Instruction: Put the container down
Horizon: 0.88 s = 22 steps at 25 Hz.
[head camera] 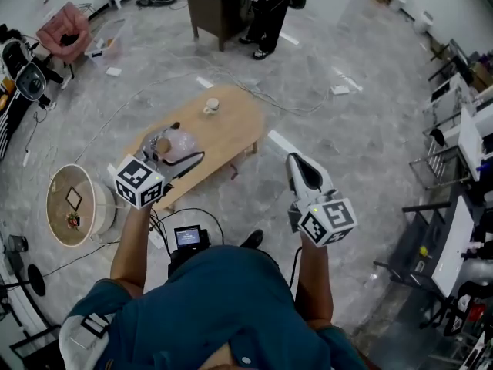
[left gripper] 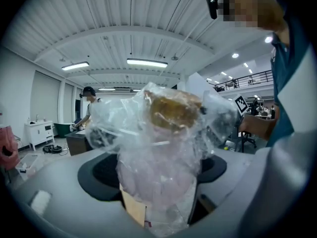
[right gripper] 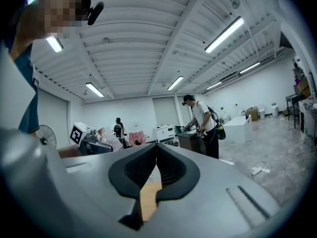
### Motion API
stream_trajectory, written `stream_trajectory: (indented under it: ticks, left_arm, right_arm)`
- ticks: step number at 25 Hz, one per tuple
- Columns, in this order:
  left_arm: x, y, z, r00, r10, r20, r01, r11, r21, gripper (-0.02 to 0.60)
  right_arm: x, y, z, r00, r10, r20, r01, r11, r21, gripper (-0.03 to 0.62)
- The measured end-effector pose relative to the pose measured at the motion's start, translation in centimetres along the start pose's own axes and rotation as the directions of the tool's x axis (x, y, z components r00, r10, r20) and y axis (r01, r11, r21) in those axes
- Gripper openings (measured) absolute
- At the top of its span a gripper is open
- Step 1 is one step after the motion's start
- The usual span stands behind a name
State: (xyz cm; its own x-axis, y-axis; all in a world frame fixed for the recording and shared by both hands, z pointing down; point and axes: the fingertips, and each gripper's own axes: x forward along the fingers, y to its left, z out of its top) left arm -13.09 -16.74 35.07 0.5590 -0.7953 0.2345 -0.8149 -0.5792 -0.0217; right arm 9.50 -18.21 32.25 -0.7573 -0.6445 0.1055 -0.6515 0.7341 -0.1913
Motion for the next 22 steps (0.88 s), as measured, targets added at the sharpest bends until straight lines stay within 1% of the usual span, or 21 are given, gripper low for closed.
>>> stream_trajectory:
  ticks: [5,11,17,22]
  left_arm:
    - [4.1,-1.5,1.0,0.999,0.043,-0.009,-0.043,0.999,-0.001,0.402]
    - [6.6,-2.3,1.1,0.996,0.089,-0.020,-0.089,0.996,-0.014,0.402]
    - [8.7,-3.3,1.6,0.995,0.087,-0.039,-0.088,0.996,-0.012,0.402]
    - [10.6,-2.7,1.6,0.997,0.068,-0.039,-0.069,0.998,-0.007,0.402]
  right_arm:
    - [-0.2,-4.7,0.2,0.999,0.048,-0.002,-0.048,0.999,0.014,0.011]
    - [-0.1,-7.7,0.1,0.995,0.097,-0.008,-0.097,0.995,0.030,0.011]
    - [-1.3,-10.0,0.0,0.996,0.091,-0.008,-0.091,0.994,0.055,0.011]
    - [-1.4,-11.2,-0.6,0.998,0.068,-0.016,-0.067,0.996,0.065,0.011]
